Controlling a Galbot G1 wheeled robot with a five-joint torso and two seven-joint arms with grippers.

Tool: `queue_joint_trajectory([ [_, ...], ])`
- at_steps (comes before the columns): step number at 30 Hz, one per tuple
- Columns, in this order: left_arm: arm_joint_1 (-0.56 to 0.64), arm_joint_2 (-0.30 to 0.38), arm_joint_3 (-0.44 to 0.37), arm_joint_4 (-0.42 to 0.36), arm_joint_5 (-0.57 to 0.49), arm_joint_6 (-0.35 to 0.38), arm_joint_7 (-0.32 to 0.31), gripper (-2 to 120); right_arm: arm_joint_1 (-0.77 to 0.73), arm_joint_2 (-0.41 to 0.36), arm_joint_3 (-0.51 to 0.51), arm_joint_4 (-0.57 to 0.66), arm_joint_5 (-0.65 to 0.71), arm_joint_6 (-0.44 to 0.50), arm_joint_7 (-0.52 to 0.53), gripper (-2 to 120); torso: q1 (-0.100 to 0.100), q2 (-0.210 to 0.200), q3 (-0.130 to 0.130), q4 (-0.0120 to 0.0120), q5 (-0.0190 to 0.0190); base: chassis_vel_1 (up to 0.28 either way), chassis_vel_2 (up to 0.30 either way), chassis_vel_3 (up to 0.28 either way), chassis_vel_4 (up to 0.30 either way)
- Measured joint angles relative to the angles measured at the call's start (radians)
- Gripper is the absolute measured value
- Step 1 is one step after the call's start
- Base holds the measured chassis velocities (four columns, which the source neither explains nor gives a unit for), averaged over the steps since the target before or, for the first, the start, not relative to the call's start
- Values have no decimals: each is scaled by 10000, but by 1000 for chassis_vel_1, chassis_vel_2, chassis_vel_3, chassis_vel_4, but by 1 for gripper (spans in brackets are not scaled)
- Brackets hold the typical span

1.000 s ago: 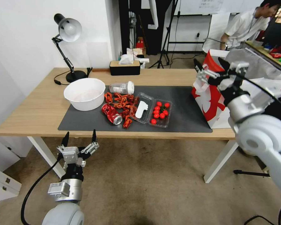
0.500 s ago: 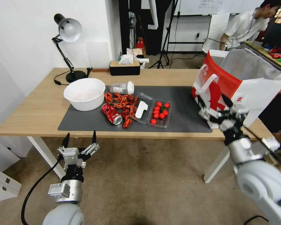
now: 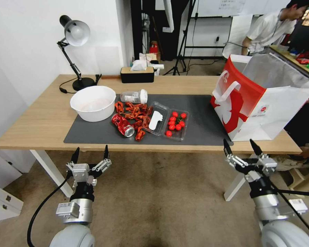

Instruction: Pick up the trash from the table and place it into the takeout bag.

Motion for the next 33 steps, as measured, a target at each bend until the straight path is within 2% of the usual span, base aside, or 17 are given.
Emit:
queue_joint_trajectory([
  [12,93,-58,81,25,66,-58,10,100,-52,334,-460,-397,-207,132,-16,100,1,0,0,0,1,0,0,0,0],
  [26,-73,51,37,72,-24,-10,-58,100,43,323,-596,-622,-229,131,47,100,0,0,0,0,1,0,0,0,0],
  [29,-288,267,28,18,-260,252,-175,100,84,293,-607,-663,-223,122,63,100,0,0,1,0,0,0,0,0,0],
  [31,-404,478,101,-141,-675,550,-257,100,120,277,-634,-691,-221,105,72,100,0,-1,1,1,1,0,0,0,0],
  [32,-550,726,189,-371,-1240,914,-364,100,158,261,-657,-697,-219,78,86,100,0,0,1,1,1,0,0,0,0],
  [33,-550,726,189,-371,-1240,914,-364,100,158,261,-657,-697,-219,78,86,100,0,0,1,1,1,0,0,0,0],
])
